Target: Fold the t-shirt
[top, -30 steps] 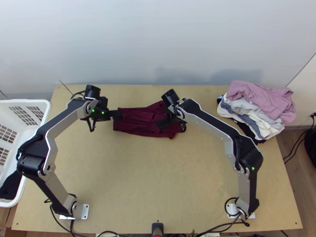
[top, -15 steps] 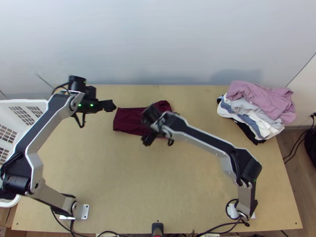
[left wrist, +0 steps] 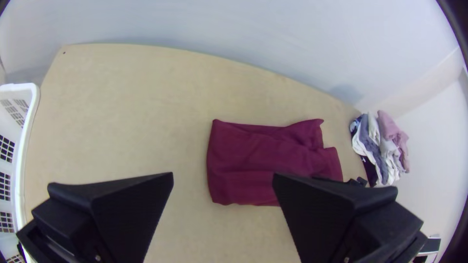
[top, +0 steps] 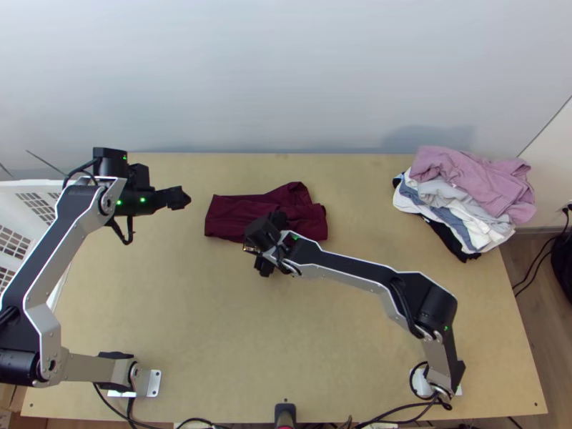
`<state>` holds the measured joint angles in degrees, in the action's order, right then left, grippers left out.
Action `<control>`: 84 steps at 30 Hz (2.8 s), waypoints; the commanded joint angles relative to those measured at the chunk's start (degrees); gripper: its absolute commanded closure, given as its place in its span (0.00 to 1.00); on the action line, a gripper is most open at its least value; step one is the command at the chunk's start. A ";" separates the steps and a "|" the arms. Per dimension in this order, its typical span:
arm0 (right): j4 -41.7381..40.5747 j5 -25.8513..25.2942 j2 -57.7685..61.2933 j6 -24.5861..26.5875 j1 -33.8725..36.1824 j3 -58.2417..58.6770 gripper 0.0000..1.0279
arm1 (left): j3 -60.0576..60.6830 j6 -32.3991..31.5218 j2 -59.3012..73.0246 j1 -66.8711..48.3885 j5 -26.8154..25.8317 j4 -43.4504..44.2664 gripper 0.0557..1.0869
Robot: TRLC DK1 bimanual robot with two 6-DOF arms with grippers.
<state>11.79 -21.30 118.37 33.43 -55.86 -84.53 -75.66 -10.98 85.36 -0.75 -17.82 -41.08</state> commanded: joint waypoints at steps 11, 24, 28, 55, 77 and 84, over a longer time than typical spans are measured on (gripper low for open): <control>-8.19 -3.22 1.43 9.99 -0.57 1.12 0.04 | 3.15 0.08 -2.48 1.81 -0.90 0.21 0.04; -7.66 -3.22 1.78 13.94 -1.19 4.02 0.04 | 5.43 0.26 -3.45 1.98 -0.90 0.91 0.04; -8.72 -4.10 3.45 15.61 -0.31 4.20 0.04 | 5.43 0.17 -3.45 1.90 -0.90 1.00 0.04; -8.89 -9.73 14.08 14.03 5.93 -11.97 0.95 | 6.05 0.17 -5.29 2.07 -1.25 0.91 0.04; -13.64 -28.36 -12.90 10.08 8.92 -10.04 0.97 | 8.25 -1.59 -14.43 2.07 -1.25 -4.71 0.04; -13.64 -31.26 -26.70 9.64 18.06 -8.37 0.97 | 12.64 -2.55 -18.48 1.98 -1.16 -5.77 0.04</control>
<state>-2.07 -49.98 103.68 43.48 -44.80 -94.28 -66.54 -12.88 70.46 1.26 -19.07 -45.87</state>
